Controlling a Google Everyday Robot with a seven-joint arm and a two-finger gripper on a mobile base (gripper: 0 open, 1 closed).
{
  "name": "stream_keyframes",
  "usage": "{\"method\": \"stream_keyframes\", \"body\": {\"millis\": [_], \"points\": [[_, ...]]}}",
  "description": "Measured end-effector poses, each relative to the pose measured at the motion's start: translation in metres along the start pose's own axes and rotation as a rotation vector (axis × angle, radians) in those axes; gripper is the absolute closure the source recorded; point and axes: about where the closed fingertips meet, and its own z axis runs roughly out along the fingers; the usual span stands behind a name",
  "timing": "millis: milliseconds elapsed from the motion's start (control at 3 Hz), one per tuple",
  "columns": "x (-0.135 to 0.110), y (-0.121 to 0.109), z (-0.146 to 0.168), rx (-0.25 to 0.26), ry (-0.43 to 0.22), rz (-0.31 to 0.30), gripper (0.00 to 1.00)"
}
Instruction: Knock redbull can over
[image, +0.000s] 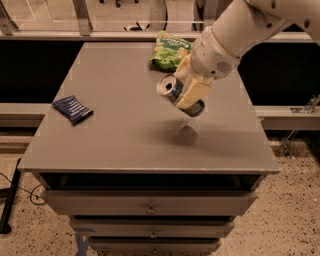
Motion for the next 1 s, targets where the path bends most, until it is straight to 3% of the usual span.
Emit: {"method": "stream_keyframes", "body": {"millis": [333,667,1000], "points": [[0.013,0.007,0.027,-0.039,0.186,-0.074,1.00],[0.031,0.008,0.047,-0.043,0.335,-0.095,0.82],[0.039,0.009,0.057,-0.041,0.402,-0.087,0.59]]}}
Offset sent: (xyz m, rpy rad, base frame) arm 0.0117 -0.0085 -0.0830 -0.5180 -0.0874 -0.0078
